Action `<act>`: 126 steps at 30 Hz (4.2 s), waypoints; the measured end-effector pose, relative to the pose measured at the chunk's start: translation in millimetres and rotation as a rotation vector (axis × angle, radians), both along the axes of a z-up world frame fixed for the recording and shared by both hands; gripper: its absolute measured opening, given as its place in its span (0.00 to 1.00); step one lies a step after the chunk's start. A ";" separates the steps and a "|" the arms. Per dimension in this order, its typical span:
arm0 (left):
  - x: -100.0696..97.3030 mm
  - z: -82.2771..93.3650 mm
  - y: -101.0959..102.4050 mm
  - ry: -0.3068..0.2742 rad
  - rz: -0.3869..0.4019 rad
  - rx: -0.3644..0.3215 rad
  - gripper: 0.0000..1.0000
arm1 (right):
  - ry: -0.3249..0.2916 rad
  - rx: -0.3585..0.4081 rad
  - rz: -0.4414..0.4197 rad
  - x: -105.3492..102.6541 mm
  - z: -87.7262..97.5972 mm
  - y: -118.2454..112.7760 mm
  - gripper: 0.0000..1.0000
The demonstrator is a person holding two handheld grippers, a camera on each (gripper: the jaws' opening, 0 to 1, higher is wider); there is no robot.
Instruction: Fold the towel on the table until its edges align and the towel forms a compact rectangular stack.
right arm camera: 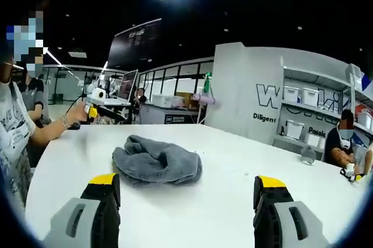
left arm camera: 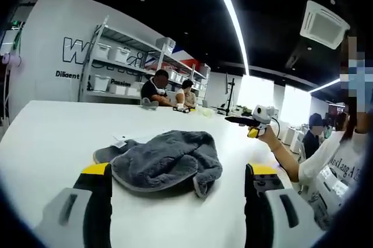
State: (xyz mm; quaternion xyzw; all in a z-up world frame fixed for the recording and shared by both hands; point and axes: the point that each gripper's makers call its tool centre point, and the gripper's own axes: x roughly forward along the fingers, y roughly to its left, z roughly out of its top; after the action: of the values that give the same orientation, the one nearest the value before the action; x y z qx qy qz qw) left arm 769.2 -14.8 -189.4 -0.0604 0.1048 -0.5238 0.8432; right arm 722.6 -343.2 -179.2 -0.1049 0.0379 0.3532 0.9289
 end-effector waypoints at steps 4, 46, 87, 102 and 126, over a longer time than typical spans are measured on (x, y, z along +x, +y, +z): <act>-0.5 2.7 1.6 -0.004 -0.001 -0.003 0.99 | 0.006 -0.005 0.009 1.1 -2.2 4.8 0.99; -13.8 23.0 -2.1 -0.050 -0.039 -0.028 0.99 | -0.011 -0.271 0.353 -2.8 -42.3 169.3 0.62; -9.9 19.7 -2.4 -0.043 -0.042 -0.006 0.99 | -0.091 -0.332 0.349 22.4 -25.4 196.8 0.06; -12.8 25.1 1.5 -0.050 -0.034 -0.024 0.99 | -0.174 -0.313 0.333 15.3 48.5 191.1 0.06; -8.0 23.6 6.1 -0.037 -0.022 -0.021 0.99 | -0.356 -0.107 0.185 5.7 166.1 146.8 0.06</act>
State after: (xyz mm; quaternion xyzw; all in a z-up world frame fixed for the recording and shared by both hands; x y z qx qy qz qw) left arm 761.2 -8.8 -165.9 -0.0582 0.0843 -0.5350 0.8386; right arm 728.3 -196.4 -13.1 -0.2177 -0.1178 0.4102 0.8778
